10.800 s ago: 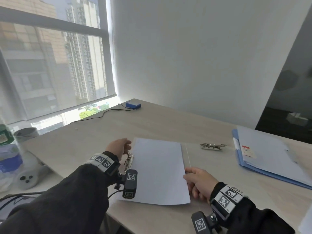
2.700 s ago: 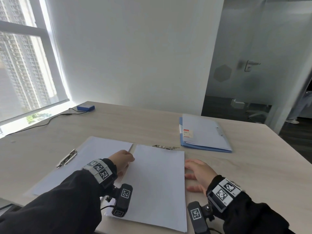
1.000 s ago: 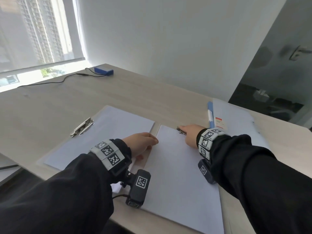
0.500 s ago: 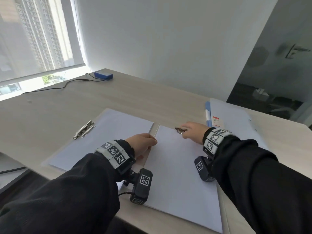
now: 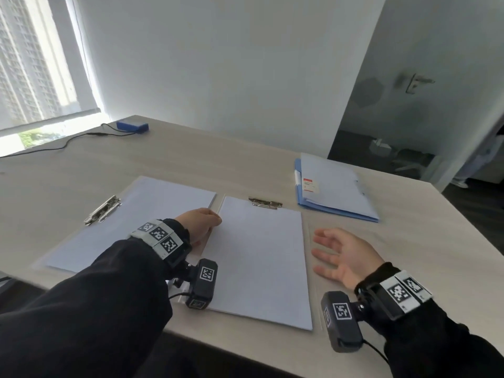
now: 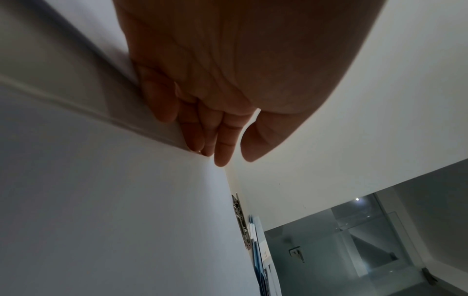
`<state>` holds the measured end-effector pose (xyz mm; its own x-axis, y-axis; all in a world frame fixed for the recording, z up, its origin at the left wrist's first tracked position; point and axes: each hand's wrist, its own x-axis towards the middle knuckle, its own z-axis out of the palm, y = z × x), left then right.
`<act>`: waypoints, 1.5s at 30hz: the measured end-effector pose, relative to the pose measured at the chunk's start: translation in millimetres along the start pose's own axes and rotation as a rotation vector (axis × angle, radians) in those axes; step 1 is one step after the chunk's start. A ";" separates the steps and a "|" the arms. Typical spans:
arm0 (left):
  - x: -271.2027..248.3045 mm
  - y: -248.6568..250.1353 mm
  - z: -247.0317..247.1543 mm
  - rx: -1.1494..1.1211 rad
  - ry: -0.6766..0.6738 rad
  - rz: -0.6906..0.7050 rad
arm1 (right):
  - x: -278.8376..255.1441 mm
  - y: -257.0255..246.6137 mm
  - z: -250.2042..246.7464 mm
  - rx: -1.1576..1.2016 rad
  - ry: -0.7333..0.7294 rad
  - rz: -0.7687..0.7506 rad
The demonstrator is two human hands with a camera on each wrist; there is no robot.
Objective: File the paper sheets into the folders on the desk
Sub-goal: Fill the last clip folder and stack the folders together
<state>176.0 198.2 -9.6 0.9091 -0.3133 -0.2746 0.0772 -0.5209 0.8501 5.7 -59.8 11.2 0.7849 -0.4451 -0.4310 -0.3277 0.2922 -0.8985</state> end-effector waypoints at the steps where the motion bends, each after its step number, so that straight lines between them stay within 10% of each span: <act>1: 0.6 -0.3 0.5 0.007 0.007 0.002 | -4.0 2.1 0.7 0.007 0.000 0.003; 9: 2.9 -0.6 1.0 0.007 0.031 -0.004 | -13.6 -2.4 5.3 0.263 0.122 0.089; 16: 5.5 -5.2 2.6 -0.024 0.056 0.014 | -51.7 25.6 16.4 0.006 -0.239 0.107; 24: -44.6 11.2 5.5 -0.400 0.137 0.110 | -74.8 24.0 24.7 -0.146 -0.275 -0.110; 33: -119.6 45.3 17.5 -0.662 -0.118 0.192 | -90.4 -7.6 -14.2 0.184 -0.181 -0.345; 40: -139.0 34.9 31.1 -0.434 -0.239 -0.087 | -107.3 -10.5 -42.5 0.383 -0.079 -0.407; 45: -128.5 39.5 26.4 -0.788 -0.012 0.058 | -111.3 1.2 -48.5 0.379 -0.117 -0.389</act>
<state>51.4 196.9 47.4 0.9165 -0.3335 -0.2210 0.3012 0.2114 0.9298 -107.5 -51.0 54.1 0.8706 -0.4902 -0.0414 0.1937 0.4188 -0.8872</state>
